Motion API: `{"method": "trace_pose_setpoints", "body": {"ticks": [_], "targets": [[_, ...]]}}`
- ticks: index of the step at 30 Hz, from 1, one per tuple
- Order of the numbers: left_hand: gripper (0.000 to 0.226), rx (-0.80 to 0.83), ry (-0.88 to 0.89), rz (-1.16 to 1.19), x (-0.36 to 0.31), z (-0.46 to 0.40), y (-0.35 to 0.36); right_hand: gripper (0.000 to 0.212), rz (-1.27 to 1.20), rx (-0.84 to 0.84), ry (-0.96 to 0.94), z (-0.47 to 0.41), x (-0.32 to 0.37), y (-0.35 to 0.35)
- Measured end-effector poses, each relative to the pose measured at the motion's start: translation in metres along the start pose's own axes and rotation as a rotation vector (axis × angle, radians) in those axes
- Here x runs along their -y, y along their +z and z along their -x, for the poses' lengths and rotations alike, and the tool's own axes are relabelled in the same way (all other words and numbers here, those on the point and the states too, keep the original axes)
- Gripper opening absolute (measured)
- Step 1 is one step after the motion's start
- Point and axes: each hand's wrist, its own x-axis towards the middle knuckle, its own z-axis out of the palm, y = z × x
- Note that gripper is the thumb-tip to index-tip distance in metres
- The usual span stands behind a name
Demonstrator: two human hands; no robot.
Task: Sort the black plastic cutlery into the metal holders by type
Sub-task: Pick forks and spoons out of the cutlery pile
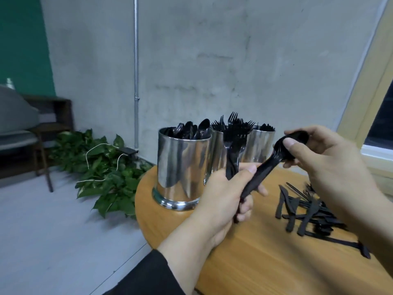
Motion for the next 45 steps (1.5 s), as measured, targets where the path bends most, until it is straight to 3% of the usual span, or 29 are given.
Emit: {"method": "trace_pose_setpoints", "body": {"ticks": [3,6,16,24,26,29,33,35,39,45], "targets": [[0.024,-0.292,0.141,-0.006,-0.015,-0.001,-0.029,0.008,-0.069,-0.080,-0.097,-0.023,0.019,0.016],[0.028,-0.440,0.177,-0.010,-0.025,-0.001,-0.066,0.013,-0.084,-0.076,-0.184,-0.051,0.037,0.039],[0.030,-0.313,0.092,0.169,-0.041,0.006,-0.125,0.011,0.334,0.097,-0.306,-0.109,0.041,0.138],[0.036,-0.258,0.054,-0.018,-0.039,0.015,-0.127,0.041,0.859,0.456,-0.418,-0.086,0.010,0.160],[0.035,-0.207,0.028,-0.006,-0.040,0.016,-0.123,0.049,0.771,0.405,-0.415,-0.082,0.014,0.149],[0.033,-0.098,-0.025,0.036,-0.041,0.018,-0.111,0.054,0.431,0.362,-0.346,-0.065,0.033,0.124],[0.029,0.055,-0.124,0.018,-0.039,0.015,-0.088,0.058,0.060,0.622,-0.083,-0.040,0.040,0.095],[0.027,0.132,-0.177,-0.057,-0.035,0.014,-0.073,0.040,0.024,0.643,-0.040,-0.032,0.030,0.084],[0.024,0.181,-0.197,-0.133,-0.029,0.008,-0.041,0.009,0.004,0.505,0.012,-0.028,0.012,0.057],[0.036,-0.048,0.119,-0.431,-0.019,-0.017,-0.010,0.011,0.096,0.366,0.040,-0.035,0.000,0.016]]}}
